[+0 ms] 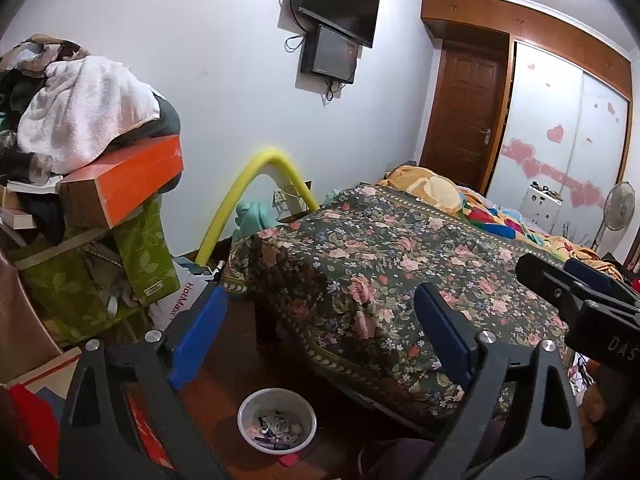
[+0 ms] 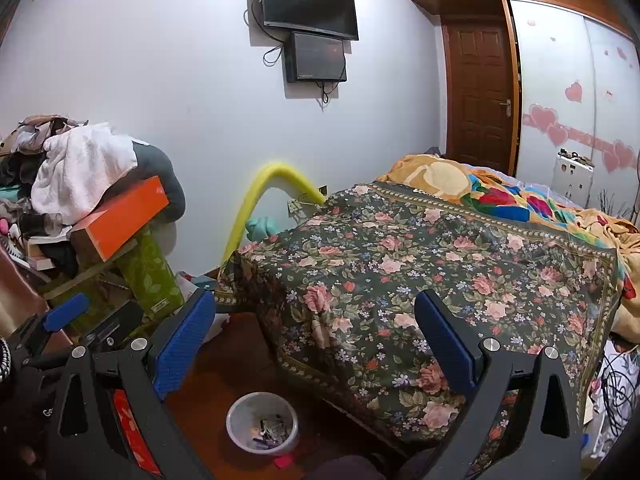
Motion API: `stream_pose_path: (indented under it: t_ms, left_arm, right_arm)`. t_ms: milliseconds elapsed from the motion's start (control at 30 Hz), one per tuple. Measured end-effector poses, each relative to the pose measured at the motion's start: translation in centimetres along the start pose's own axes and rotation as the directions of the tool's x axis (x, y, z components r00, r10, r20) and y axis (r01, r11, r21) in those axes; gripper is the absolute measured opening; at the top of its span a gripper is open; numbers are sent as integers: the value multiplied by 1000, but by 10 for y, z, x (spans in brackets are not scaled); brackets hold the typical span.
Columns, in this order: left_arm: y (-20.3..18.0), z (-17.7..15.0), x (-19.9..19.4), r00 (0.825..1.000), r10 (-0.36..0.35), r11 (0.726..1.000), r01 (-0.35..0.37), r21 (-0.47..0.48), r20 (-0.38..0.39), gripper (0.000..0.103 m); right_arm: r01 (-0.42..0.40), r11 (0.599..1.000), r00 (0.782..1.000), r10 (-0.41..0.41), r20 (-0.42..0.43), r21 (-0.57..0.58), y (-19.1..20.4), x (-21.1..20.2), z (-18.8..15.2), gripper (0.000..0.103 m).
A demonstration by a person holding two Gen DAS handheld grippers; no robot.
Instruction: Collect trash
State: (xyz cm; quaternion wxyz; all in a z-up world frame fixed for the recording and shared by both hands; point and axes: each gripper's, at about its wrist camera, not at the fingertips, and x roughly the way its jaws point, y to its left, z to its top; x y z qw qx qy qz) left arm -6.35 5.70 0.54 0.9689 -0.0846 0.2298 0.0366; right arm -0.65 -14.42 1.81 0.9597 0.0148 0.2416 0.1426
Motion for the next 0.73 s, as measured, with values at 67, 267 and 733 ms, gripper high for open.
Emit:
stream_pose_path:
  t_ms: [67, 267, 733]
  left_arm:
    - [-1, 0, 0, 1000, -6, 1000, 6, 3, -4, 95]
    - [-6, 1, -1, 1000, -10, 1000, 10, 20, 3, 95]
    - [-16, 6, 2, 1000, -21, 999, 21, 46, 0, 95]
  right_arm:
    - [0, 1000, 1000, 0, -1, 1, -1, 0, -1, 99]
    - [0, 1000, 1000, 0, 0, 4, -4, 0, -1, 99]
    - [4, 1000, 1000, -4, -1, 26, -15, 0, 0, 99]
